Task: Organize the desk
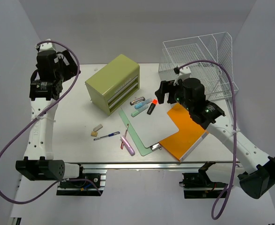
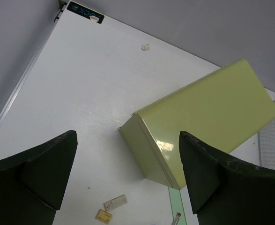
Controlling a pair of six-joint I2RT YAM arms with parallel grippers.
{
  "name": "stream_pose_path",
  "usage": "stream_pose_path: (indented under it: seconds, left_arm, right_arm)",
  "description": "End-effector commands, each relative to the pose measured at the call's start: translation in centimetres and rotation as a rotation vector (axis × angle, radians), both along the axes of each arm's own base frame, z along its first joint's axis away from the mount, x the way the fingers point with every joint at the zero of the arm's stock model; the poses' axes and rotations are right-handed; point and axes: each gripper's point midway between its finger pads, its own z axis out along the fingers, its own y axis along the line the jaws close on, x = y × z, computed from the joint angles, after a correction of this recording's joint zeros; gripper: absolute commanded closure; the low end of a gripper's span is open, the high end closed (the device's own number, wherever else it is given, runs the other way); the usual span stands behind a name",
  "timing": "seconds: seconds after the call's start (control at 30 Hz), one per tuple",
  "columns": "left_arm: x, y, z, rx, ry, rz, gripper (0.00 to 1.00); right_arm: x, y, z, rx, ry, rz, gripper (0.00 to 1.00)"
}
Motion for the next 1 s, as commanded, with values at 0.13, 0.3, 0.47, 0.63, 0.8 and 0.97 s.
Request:
stream_pose_path:
  seconds: [0.13,0.3,0.47,0.63,0.8,0.97]
  left_arm:
    - [5.4,-3.9,-3.5,-0.039,0.042,-0.250,0.02]
    - [11.7,-7.8,-5.9,-0.093,0.031,-0.482,0.02]
    - [14.9,-9.3,-8.5,-0.149,0.093,-0.607,0.02]
    - [16.2,-9.1,-10.3,-0.265,0.102,-0.678,0.02]
    - [16.6,-8.8,-12.3,-0.354,0.113,-0.715,0.02]
    - [16.7,-9.3,-13.6,-0.404,0.138,-0.749,0.02]
  right_arm:
    - [0.7,2.4,1.1,0.123,-0.038,0.060,0.11]
    - [3.1,6.5,2.2,0.253,-0.011,0.120,0.11]
    - [5.8,9.8,1.8,0.361,0.031,0.126,0.11]
    - [8.3,13.8,0.0,0.402,0.074,0.157,0.11]
    - [10.1,17.5,-2.2,0.417,0.146,0.180,0.11]
    - [10.6,20.0,-3.5,0.455,0.201,0.191,0.11]
